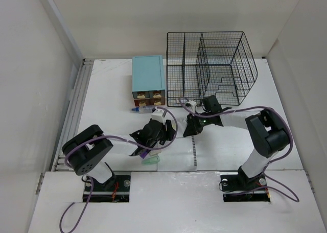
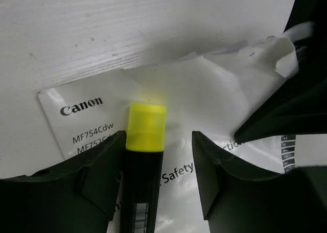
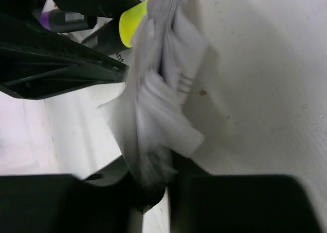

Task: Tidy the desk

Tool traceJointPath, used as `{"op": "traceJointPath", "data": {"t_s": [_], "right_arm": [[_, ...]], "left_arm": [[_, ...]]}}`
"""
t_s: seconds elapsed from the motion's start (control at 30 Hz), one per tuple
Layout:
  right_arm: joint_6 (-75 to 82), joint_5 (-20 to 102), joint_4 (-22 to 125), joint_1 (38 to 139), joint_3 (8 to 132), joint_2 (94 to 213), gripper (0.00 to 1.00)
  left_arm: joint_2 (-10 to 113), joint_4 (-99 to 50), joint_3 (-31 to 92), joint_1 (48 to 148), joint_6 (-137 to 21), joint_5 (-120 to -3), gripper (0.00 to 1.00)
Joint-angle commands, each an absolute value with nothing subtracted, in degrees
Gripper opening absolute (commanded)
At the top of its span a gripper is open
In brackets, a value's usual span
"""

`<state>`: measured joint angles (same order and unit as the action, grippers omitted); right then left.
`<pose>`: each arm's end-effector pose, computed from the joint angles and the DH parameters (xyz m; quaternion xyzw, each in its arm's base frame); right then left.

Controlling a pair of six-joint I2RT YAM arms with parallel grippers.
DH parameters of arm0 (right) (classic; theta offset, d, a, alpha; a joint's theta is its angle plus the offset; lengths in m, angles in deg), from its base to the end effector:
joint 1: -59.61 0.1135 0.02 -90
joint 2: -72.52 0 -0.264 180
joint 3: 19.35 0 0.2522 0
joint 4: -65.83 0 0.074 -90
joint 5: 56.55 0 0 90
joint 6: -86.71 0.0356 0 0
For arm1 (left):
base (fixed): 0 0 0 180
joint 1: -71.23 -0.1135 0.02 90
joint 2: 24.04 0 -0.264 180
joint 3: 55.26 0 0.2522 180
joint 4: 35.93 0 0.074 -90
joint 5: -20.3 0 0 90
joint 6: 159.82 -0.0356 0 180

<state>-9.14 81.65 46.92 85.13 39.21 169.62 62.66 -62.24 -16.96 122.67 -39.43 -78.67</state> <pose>0.2615 0.1543 0.1360 -0.3471 0.8127 0.4299 0.1851 0.1748 -0.2103 0.1474 0.1081 0.8210 -0.3157 0.4633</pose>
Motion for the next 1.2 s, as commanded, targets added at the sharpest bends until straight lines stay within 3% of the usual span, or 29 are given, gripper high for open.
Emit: {"op": "traceJointPath", "data": {"t_s": [0.0, 0.03, 0.07, 0.2, 0.67, 1.0, 1.17], "right_arm": [[-11.2, 84.08, 45.92, 86.16, 41.6, 168.5, 0.14], [-11.72, 84.07, 45.31, 86.16, 42.13, 167.54, 0.03], [-12.34, 83.29, 45.3, 86.16, 42.14, 166.4, 0.0], [-14.0, 76.54, 41.97, 86.16, 45.82, 162.79, 0.0], [-21.31, 49.82, 31.77, 93.36, 62.77, 155.75, 0.0], [-22.63, 46.2, 27.54, 93.98, 70.69, 152.77, 0.0], [-22.63, 42.07, 27.02, 93.98, 74.47, 152.76, 0.0]], "left_arm": [[64.38, -59.52, -15.83, 123.26, -39.32, -77.08, 0.51], [64.91, -59.52, -15.22, 123.26, -39.32, -77.08, 0.53], [64.91, -59.0, -15.22, 123.26, -39.32, -77.08, 0.58], [64.39, -55.4, -13.72, 123.26, -38.8, -79.71, 0.7], [57.37, -45.3, -12.4, 123.26, -37.39, -86.65, 0.79], [36.02, -33.52, -7.22, 123.26, -37.39, -85.25, 0.8], [30.99, -28.24, -4.15, 123.26, -38.01, -84.64, 0.8]]}}
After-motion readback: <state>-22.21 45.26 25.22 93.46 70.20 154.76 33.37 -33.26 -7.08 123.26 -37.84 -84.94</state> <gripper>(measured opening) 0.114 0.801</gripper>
